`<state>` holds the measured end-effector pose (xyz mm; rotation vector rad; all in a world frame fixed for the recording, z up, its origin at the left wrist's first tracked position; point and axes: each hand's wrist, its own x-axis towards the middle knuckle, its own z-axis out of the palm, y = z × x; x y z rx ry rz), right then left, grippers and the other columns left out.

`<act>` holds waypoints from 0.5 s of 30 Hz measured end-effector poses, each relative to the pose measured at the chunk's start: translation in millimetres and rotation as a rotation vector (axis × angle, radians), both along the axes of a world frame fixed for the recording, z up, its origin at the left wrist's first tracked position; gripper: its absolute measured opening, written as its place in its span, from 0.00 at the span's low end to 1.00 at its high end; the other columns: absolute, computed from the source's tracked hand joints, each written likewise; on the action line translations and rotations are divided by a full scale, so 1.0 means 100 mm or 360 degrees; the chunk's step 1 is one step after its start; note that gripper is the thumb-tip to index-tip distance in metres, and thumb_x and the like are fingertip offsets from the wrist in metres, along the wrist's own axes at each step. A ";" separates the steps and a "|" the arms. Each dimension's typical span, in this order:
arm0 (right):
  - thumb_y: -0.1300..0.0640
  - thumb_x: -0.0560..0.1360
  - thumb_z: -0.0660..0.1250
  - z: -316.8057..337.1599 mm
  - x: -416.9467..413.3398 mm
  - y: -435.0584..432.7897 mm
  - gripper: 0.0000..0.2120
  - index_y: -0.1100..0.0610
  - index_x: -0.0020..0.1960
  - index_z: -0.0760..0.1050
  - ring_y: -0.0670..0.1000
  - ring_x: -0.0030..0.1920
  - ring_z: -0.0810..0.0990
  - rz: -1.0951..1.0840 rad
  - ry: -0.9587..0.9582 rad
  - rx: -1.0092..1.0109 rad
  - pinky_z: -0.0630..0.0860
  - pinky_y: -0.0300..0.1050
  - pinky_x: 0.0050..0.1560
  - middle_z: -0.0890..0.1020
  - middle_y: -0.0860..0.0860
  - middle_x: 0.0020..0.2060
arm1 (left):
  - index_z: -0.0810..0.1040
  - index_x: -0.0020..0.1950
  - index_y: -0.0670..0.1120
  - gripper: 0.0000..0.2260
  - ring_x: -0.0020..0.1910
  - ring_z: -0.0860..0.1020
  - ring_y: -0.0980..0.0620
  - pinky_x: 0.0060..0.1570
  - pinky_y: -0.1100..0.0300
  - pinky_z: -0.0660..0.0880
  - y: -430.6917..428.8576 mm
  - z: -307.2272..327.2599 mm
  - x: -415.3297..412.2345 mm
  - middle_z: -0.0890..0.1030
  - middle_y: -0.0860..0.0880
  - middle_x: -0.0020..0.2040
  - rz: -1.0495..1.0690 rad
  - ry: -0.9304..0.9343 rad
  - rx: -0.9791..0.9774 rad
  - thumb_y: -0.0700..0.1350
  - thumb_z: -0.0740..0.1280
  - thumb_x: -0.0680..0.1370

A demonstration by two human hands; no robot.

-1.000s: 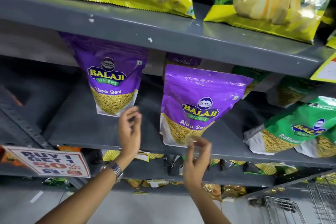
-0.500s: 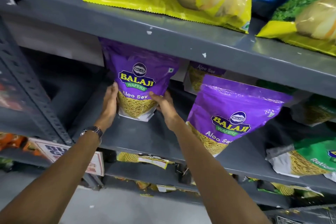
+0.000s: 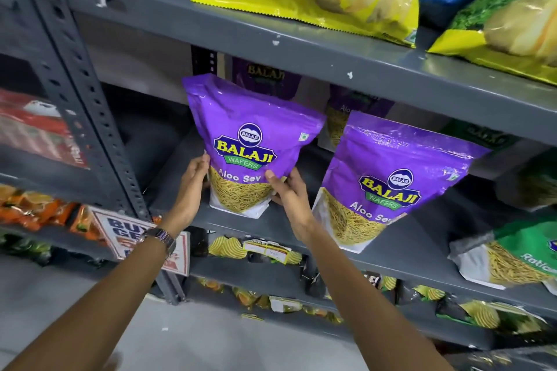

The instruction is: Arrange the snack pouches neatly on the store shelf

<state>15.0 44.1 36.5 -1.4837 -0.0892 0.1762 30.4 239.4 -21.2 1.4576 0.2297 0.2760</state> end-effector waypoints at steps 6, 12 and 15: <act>0.56 0.76 0.66 -0.02 -0.09 0.00 0.14 0.51 0.61 0.71 0.47 0.57 0.79 0.0020 0.0016 -0.0020 0.76 0.44 0.58 0.81 0.50 0.57 | 0.71 0.47 0.56 0.08 0.51 0.76 0.54 0.49 0.59 0.72 -0.03 0.02 -0.12 0.77 0.53 0.49 -0.0010 -0.0019 -0.0009 0.56 0.55 0.79; 0.57 0.76 0.66 -0.06 -0.10 0.01 0.14 0.50 0.61 0.71 0.40 0.52 0.80 0.0006 0.0031 0.0015 0.78 0.37 0.52 0.81 0.46 0.54 | 0.72 0.48 0.56 0.12 0.56 0.76 0.51 0.56 0.54 0.71 -0.03 0.03 -0.17 0.78 0.50 0.54 -0.0029 -0.0028 0.0001 0.61 0.56 0.75; 0.58 0.76 0.65 0.02 -0.09 0.00 0.15 0.53 0.62 0.70 0.40 0.51 0.80 0.0018 0.0051 0.0077 0.78 0.35 0.50 0.80 0.47 0.54 | 0.71 0.51 0.52 0.14 0.53 0.76 0.53 0.57 0.54 0.72 -0.06 0.08 -0.18 0.78 0.52 0.52 -0.0001 0.0000 0.0018 0.60 0.56 0.76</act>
